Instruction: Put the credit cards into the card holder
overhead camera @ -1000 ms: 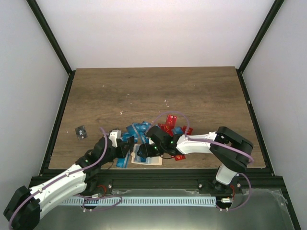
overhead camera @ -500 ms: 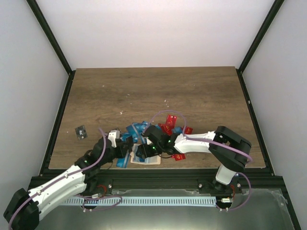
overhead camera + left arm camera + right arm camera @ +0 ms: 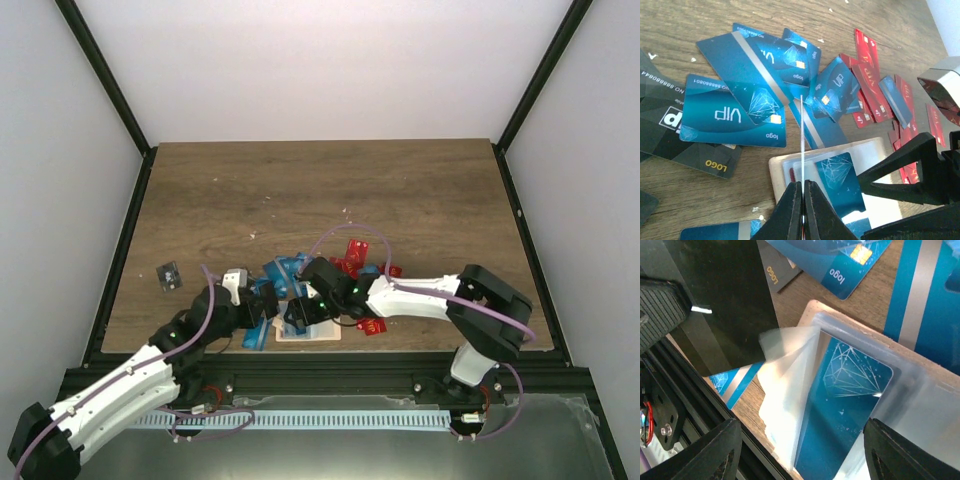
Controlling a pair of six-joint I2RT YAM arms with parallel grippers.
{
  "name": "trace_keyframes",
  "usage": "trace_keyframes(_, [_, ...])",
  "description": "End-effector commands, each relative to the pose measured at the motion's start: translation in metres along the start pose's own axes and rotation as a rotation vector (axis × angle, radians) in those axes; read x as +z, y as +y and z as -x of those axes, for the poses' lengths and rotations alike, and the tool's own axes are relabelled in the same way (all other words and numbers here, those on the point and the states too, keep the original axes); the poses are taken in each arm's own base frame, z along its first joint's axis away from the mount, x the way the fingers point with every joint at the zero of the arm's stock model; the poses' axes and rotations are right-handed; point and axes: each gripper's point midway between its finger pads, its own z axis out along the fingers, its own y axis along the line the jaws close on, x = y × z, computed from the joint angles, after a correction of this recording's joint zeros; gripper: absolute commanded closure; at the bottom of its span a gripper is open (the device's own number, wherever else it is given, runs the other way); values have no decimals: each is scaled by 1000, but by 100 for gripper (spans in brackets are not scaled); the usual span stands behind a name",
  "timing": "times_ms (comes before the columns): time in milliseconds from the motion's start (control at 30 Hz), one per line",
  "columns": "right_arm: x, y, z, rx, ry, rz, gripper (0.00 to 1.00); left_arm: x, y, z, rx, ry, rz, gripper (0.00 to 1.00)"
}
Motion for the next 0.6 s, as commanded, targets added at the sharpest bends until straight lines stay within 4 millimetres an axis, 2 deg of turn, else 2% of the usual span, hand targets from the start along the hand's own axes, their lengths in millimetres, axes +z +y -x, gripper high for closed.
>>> trace_keyframes(0, [-23,8,24,-34,-90,5,31,-10,-23,18,8,-25,-53,96])
trace_keyframes(333, [-44,-27,23,17,-130,-38,28,-19,-42,34,10,-26,-83,96])
trace_keyframes(433, [-39,-23,16,19,-107,12,29,-21,-45,37,31,-25,-80,96])
trace_keyframes(567, [-30,-15,5,29,-63,92,36,-22,-55,35,35,4,-118,96])
